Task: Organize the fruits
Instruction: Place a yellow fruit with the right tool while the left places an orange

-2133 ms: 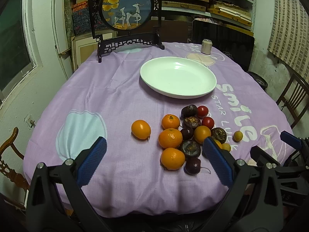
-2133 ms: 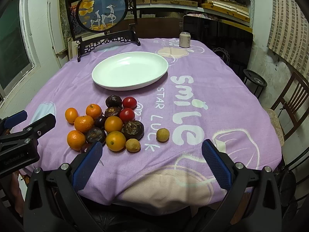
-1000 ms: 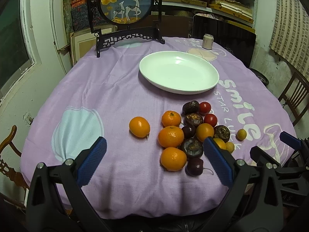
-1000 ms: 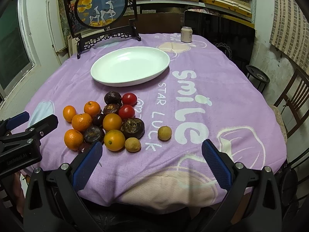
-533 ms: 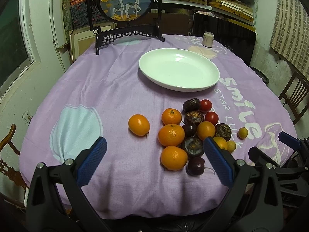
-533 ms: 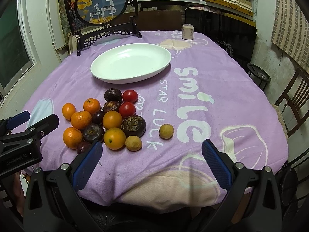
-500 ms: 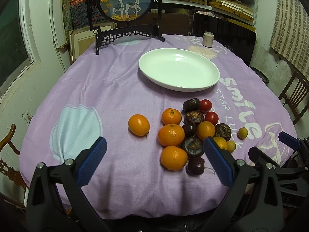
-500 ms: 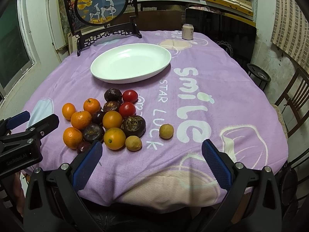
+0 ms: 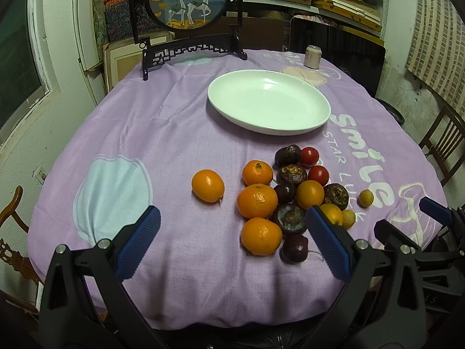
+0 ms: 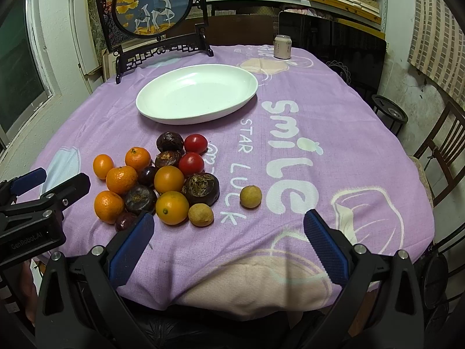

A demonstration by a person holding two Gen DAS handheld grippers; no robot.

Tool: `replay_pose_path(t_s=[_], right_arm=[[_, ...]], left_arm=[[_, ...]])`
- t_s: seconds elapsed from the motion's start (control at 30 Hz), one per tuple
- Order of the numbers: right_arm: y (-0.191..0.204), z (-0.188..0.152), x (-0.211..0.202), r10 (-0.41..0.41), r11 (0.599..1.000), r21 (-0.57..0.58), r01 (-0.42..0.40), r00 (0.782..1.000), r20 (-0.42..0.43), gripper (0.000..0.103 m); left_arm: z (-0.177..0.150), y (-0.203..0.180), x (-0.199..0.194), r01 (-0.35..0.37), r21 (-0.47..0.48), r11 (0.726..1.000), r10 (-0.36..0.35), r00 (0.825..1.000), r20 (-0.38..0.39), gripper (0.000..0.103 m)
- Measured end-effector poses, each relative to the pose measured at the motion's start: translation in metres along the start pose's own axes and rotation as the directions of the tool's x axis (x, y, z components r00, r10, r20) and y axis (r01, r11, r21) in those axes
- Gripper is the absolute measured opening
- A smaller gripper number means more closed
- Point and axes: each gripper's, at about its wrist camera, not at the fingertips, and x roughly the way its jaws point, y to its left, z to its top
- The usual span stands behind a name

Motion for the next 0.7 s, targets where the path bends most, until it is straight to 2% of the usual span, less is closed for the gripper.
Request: replay_pose_path(t_s=[0.1, 0.3, 0.33, 0.37, 0.47, 0.6, 0.7], right_arm=[[0.0, -0.002, 0.003, 0.013, 1.0, -0.013, -0.013, 1.0, -0.007, 0.102], [-0.002, -0.014, -0.006, 0.177, 0.979, -0.109, -0.171, 0.983, 0.047, 0.1], [-0.002, -0.015, -0.005, 0.196, 0.975, -0.114, -0.19, 0.98, 0.045, 0.089], [-0.002, -0.015, -0.001, 0.21, 0.972, -0.118, -0.205, 0.977, 0.032, 0.072], [0.003, -0.016, 0.022, 0.238, 0.963, -0.123, -0.242, 0.97, -0.042, 0.051], [0.008, -0.015, 0.05, 0.193, 0.969, -0.14, -0.204, 0.977, -0.088, 0.044], [0.011, -0.012, 0.068, 0.168, 0.97, -0.159, -0.183, 0.981, -0.101, 0.03]], left_arm=[[-0.001, 0.003, 0.003, -0.006, -0.002, 1.0, 0.006, 1.0, -0.009, 0.101], [-0.016, 0.038, 0.01, -0.069, -0.056, 0.996, 0.066, 0.996, -0.052, 0.101], [-0.021, 0.045, 0.013, -0.077, -0.074, 0.994, 0.072, 0.995, -0.069, 0.101], [-0.024, 0.049, 0.014, -0.078, -0.083, 0.994, 0.072, 0.994, -0.078, 0.101], [-0.031, 0.053, 0.017, -0.071, -0.096, 0.993, 0.062, 0.993, -0.098, 0.101], [-0.032, 0.047, 0.015, -0.047, -0.074, 0.996, 0.04, 0.995, -0.096, 0.101], [-0.032, 0.044, 0.021, -0.031, -0.062, 0.998, 0.024, 0.994, -0.108, 0.101]])
